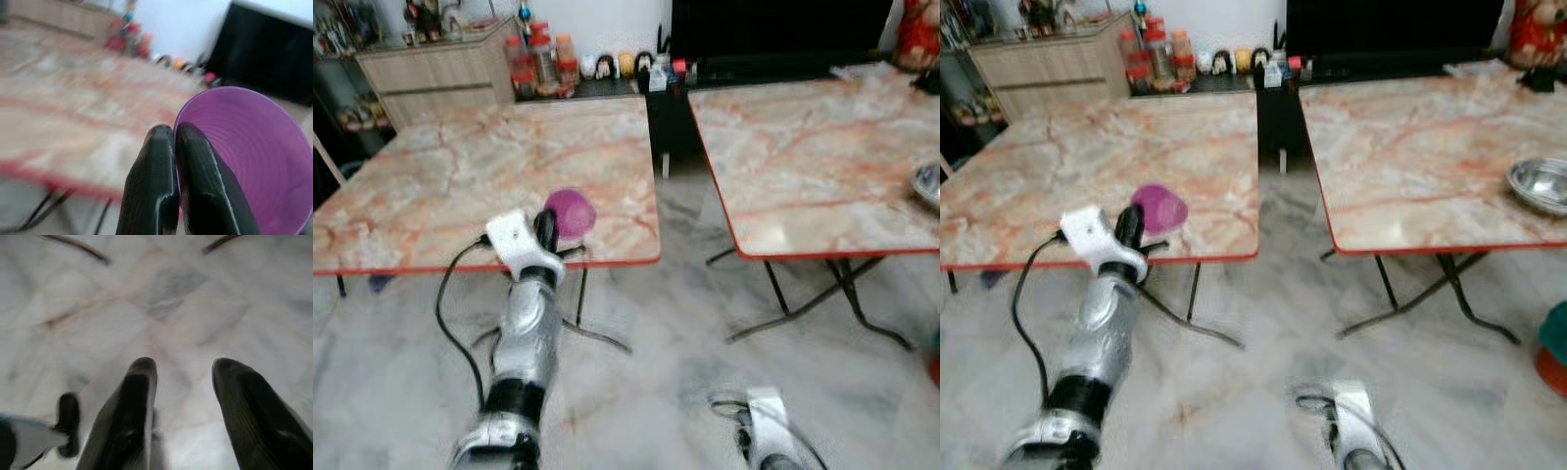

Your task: Setting the table

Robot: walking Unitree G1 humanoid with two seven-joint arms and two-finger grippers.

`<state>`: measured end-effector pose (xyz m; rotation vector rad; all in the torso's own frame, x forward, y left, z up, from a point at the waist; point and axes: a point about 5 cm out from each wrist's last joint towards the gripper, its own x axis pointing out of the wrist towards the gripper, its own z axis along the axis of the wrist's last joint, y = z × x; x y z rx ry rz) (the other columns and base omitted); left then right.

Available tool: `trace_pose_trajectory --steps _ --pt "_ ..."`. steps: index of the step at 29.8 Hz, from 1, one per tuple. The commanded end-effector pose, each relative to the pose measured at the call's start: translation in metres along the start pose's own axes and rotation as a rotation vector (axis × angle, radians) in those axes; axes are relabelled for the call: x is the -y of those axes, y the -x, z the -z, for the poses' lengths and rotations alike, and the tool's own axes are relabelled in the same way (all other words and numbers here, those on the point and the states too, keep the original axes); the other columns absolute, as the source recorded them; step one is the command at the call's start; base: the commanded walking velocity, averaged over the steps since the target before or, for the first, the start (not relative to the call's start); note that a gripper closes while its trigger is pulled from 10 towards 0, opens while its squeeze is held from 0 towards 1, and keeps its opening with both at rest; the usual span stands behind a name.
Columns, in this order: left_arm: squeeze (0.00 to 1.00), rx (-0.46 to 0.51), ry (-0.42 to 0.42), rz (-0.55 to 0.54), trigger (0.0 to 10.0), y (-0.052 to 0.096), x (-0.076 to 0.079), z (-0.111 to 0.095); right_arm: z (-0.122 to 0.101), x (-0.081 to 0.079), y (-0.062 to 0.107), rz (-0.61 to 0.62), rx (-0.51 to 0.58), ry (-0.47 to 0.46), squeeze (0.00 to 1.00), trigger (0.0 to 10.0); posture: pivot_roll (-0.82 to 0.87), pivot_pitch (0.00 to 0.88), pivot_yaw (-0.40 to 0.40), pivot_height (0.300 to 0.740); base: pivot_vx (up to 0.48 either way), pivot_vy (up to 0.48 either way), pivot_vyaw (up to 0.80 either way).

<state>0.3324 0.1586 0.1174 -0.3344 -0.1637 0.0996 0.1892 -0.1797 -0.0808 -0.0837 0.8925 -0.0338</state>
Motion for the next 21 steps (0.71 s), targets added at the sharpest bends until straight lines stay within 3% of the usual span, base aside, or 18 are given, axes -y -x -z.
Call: trace_pose_trajectory --steps 1,2,7,8,10,15,16,19,20,21 --pt "0.00 0.001 -0.031 0.009 10.0 0.000 0.002 0.000 -0.001 0.003 0.000 0.007 0.003 0.006 0.00 10.0 0.04 0.000 0.067 0.740 0.000 -0.311 0.00" --pt "0.00 0.000 -0.034 0.008 10.0 0.001 0.001 0.000 -0.001 0.003 0.000 0.007 0.003 0.006 0.00 10.0 0.04 0.000 0.067 0.740 0.000 -0.311 0.00" --pt "0.00 -0.211 -0.206 -0.104 10.0 0.046 -0.062 0.047 0.002 0.000 0.001 0.003 -0.004 0.001 0.00 10.0 0.04 0.000 0.078 0.740 0.000 -0.313 0.00" --pt "0.00 -0.211 -0.206 -0.104 10.0 0.046 -0.062 0.047 0.002 0.000 0.001 0.003 -0.004 0.001 0.00 10.0 0.04 0.000 0.078 0.740 0.000 -0.311 0.00" --pt "0.00 -0.301 -0.249 -0.138 10.0 0.064 -0.080 0.062 0.003 0.000 0.001 0.004 -0.004 -0.003 0.00 10.0 0.04 0.000 0.077 0.740 0.000 -0.311 0.00" --pt "0.00 -0.449 -0.285 -0.193 10.0 0.086 -0.099 0.084 0.002 0.001 0.001 0.005 -0.002 -0.005 0.00 10.0 0.05 0.000 0.064 0.740 0.000 -0.185 0.00" --pt "0.00 -0.541 -0.299 -0.188 10.0 0.093 -0.101 0.095 0.002 0.001 0.000 0.005 -0.002 -0.005 0.00 10.0 0.06 0.000 0.059 0.740 0.000 0.000 0.00" --pt "0.00 -0.665 -0.270 -0.190 10.0 0.106 -0.105 0.109 0.001 0.002 0.000 0.004 -0.003 -0.003 0.00 10.0 0.06 0.000 0.056 0.740 0.000 0.000 0.00" --pt "0.00 -0.746 -0.263 -0.217 10.0 0.118 -0.110 0.118 0.001 0.002 0.000 0.004 -0.003 -0.001 0.00 10.0 0.06 0.000 0.053 0.740 0.000 0.000 0.00" --pt "0.00 -0.746 -0.263 -0.217 10.0 0.118 -0.110 0.118 0.001 0.002 0.000 0.004 -0.003 -0.001 0.00 10.0 0.06 0.000 0.053 0.740 0.000 0.000 0.00"
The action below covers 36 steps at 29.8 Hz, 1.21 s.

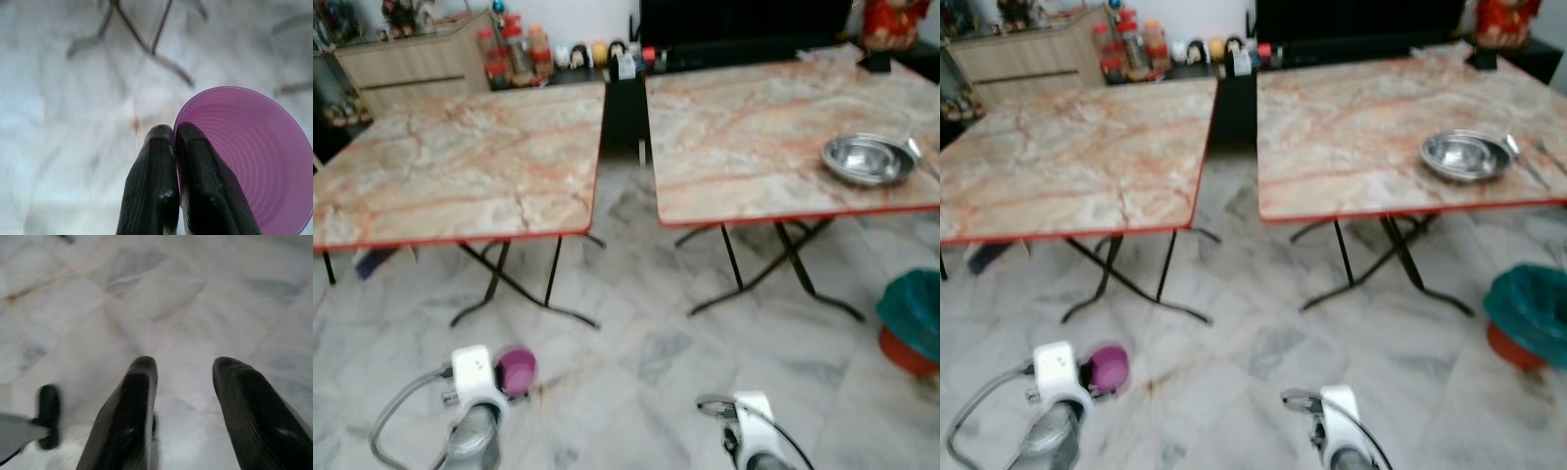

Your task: Setting the table

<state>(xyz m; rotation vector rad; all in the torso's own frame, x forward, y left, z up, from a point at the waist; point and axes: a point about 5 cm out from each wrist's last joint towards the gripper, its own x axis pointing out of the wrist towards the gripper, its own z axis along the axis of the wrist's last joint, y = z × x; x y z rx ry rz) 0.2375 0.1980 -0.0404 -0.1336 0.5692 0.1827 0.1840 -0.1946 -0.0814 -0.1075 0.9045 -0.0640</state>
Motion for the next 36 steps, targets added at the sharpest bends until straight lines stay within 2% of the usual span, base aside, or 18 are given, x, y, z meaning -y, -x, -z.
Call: trace_pose_trajectory --steps 1,5,12,17,19,36 --pt "0.00 -0.093 -0.028 -0.047 10.0 0.004 -0.016 0.014 -0.005 -0.013 -0.001 -0.031 0.011 -0.009 0.00 10.0 0.05 0.000 0.053 0.740 0.000 0.000 0.00" --pt "0.00 -0.176 -0.032 -0.052 10.0 0.010 -0.019 0.032 -0.008 -0.011 -0.002 -0.024 0.018 -0.018 0.00 10.0 0.04 0.000 0.055 0.740 0.000 0.000 0.00" --pt "0.00 -0.260 -0.042 -0.081 10.0 0.017 -0.023 0.049 -0.008 -0.006 -0.001 -0.007 0.030 0.007 0.00 10.0 0.02 0.004 0.050 0.740 0.355 0.000 0.00" --pt "0.00 -0.274 -0.033 -0.084 10.0 0.018 -0.021 0.053 -0.009 -0.004 -0.001 -0.005 0.034 0.000 0.00 10.0 0.02 0.007 0.047 0.740 0.425 0.000 0.64" --pt "0.00 -0.282 -0.035 -0.081 10.0 0.019 -0.020 0.055 -0.009 -0.003 -0.002 0.002 0.034 -0.028 0.00 10.0 0.02 0.006 0.045 0.740 0.428 0.000 0.00" --pt "0.00 -0.282 -0.033 -0.071 10.0 0.019 -0.015 0.055 -0.012 -0.004 -0.002 -0.012 0.039 -0.017 0.00 10.0 0.02 0.004 0.042 0.740 0.465 0.000 0.00"
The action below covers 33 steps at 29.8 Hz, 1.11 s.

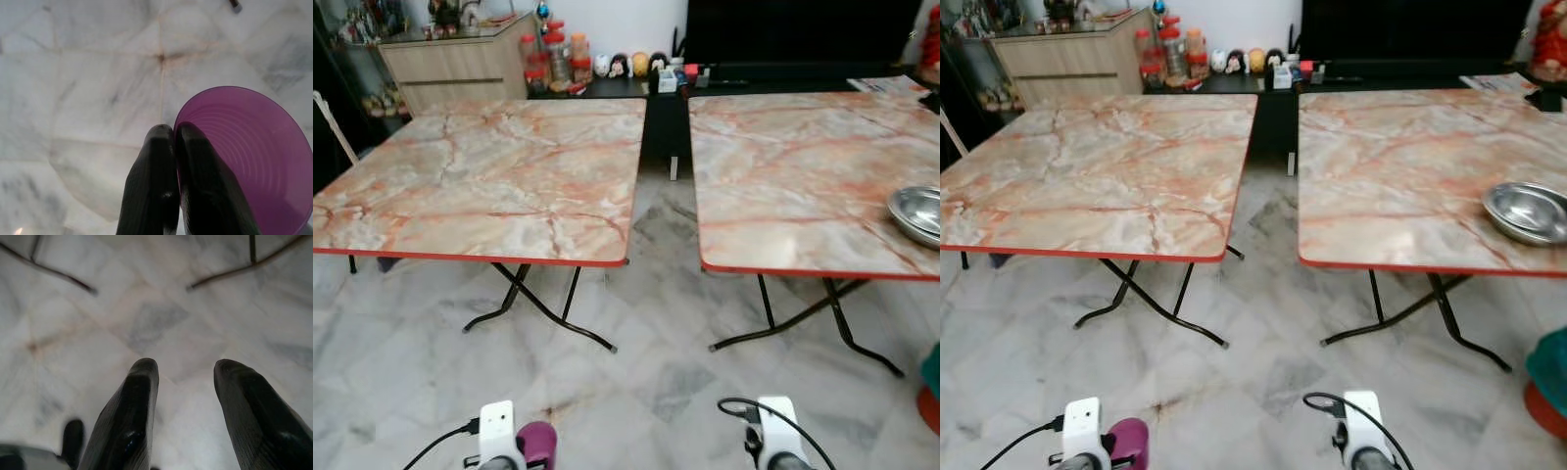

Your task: Setting the table

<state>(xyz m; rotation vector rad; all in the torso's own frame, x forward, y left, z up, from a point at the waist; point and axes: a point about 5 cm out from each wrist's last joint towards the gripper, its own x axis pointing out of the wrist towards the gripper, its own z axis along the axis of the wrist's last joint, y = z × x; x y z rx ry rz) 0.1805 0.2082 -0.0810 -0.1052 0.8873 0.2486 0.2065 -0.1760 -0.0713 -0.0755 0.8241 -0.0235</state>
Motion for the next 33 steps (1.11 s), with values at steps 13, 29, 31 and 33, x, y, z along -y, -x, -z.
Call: trace_pose_trajectory --steps 13,29,31,33 --pt "0.00 0.025 -0.015 0.036 10.0 -0.0021 0.0128 -0.0091 0.0143 0.0143 0.0039 0.034 -0.049 -0.004 0.00 10.0 0.02 0.005 0.040 0.740 0.379 0.000 0.00" --pt "0.00 0.022 -0.044 0.022 10.0 -0.0017 0.0107 -0.0074 0.0165 0.0135 0.0044 0.031 -0.057 -0.001 0.00 10.0 0.02 0.009 0.042 0.740 0.000 -0.362 0.00" --pt "0.00 0.023 -0.044 0.021 10.0 -0.0016 0.0105 -0.0072 0.0169 0.0139 0.0046 0.036 -0.058 -0.005 0.00 10.0 0.02 0.010 0.042 0.740 0.000 -0.424 0.00" --pt "0.00 0.023 -0.043 0.021 10.0 -0.0016 0.0104 -0.0072 0.0170 0.0140 0.0046 0.037 -0.058 -0.007 0.00 10.0 0.02 0.011 0.043 0.740 0.000 -0.424 0.00"
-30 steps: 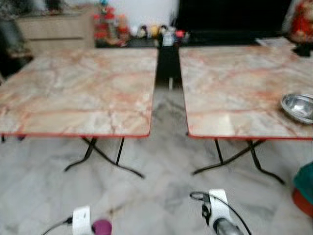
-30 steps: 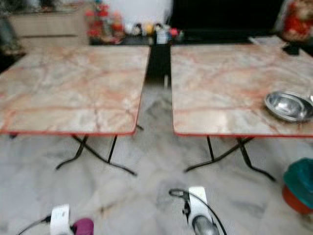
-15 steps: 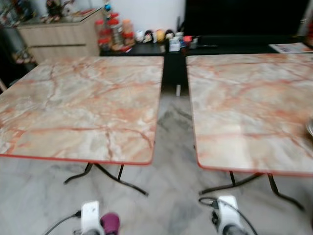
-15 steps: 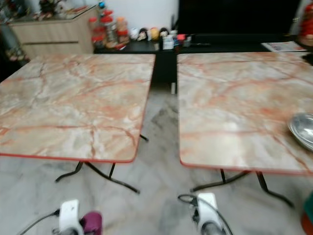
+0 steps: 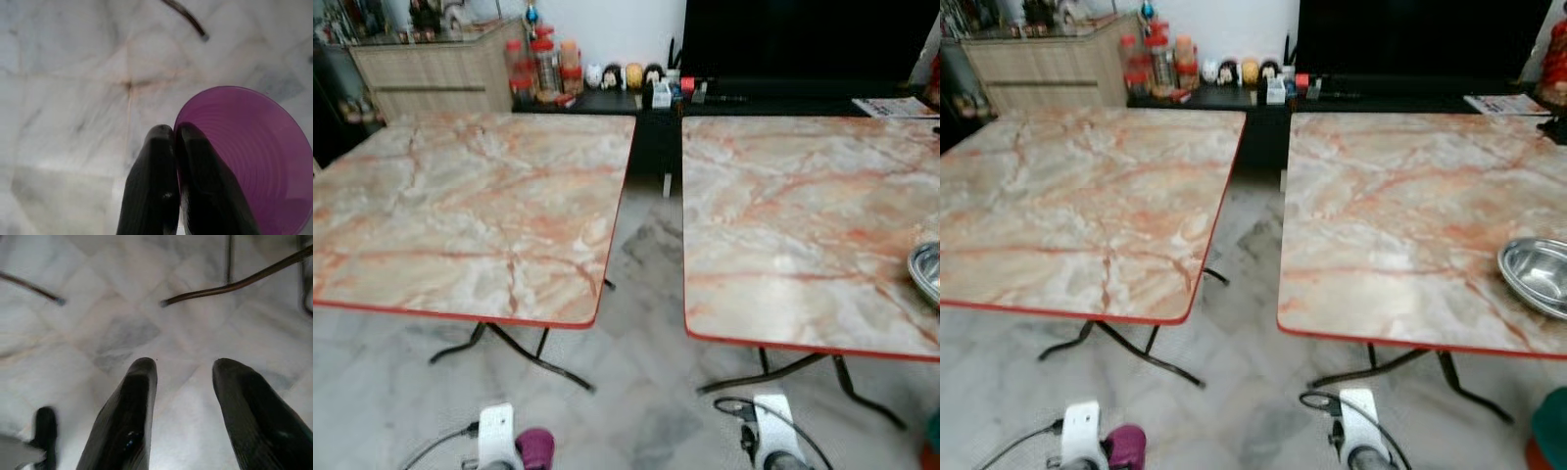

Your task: Setting the table

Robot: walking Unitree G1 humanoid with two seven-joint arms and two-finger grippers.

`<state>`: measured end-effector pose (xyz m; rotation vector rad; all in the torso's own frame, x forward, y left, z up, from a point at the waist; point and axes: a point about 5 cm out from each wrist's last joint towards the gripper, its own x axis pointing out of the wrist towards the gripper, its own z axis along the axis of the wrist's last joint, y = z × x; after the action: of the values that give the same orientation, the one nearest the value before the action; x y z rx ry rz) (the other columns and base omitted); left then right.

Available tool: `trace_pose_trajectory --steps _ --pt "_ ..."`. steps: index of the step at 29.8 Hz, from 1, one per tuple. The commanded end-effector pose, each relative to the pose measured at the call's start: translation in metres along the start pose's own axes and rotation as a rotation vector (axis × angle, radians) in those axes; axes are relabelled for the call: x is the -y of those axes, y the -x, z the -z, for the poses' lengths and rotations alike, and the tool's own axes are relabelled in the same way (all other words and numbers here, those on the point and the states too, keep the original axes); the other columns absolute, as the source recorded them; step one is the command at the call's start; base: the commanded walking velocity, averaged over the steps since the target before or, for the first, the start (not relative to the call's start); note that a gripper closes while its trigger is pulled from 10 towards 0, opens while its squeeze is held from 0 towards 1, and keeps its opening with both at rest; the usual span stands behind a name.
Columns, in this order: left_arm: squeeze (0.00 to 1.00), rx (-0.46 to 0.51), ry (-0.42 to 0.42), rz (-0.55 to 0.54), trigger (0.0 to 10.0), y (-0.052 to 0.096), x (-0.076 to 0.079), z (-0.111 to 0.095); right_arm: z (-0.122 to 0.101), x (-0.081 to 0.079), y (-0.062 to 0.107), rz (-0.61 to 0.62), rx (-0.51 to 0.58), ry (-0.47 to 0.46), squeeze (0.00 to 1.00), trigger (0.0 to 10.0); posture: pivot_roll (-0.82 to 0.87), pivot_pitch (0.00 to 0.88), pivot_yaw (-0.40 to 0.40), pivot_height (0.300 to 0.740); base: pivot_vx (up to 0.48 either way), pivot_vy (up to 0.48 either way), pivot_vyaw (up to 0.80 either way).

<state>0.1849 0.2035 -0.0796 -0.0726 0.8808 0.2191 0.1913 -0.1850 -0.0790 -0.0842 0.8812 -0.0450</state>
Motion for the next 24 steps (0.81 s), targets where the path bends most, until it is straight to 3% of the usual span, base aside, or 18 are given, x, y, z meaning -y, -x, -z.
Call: trace_pose_trajectory --steps 1,4,8,16,24 --pt "0.00 0.013 -0.003 0.008 10.0 -0.001 0.005 -0.004 0.000 0.006 0.000 0.017 0.000 -0.009 0.00 10.0 0.02 0.011 0.043 0.740 0.000 -0.424 0.00" --pt "0.00 0.012 -0.002 0.008 10.0 -0.001 0.004 -0.004 0.003 0.006 0.000 0.019 -0.026 0.005 0.00 10.0 0.02 0.011 0.043 0.740 0.000 -0.421 0.00" --pt "0.00 0.015 -0.002 0.009 10.0 -0.001 0.005 -0.004 0.003 0.005 0.000 0.015 -0.029 -0.008 0.00 10.0 0.02 0.012 0.044 0.740 0.000 -0.424 -0.75" --pt "0.00 0.026 0.008 0.012 10.0 -0.001 0.004 -0.005 0.004 0.006 0.001 0.022 -0.025 0.010 0.00 10.0 0.02 0.015 0.047 0.740 0.000 -0.422 0.00" --pt "0.00 0.071 0.002 0.059 10.0 -0.003 0.016 -0.017 0.005 0.005 0.001 0.020 -0.027 0.010 0.00 10.0 0.02 0.020 0.049 0.740 0.000 -0.417 0.00"
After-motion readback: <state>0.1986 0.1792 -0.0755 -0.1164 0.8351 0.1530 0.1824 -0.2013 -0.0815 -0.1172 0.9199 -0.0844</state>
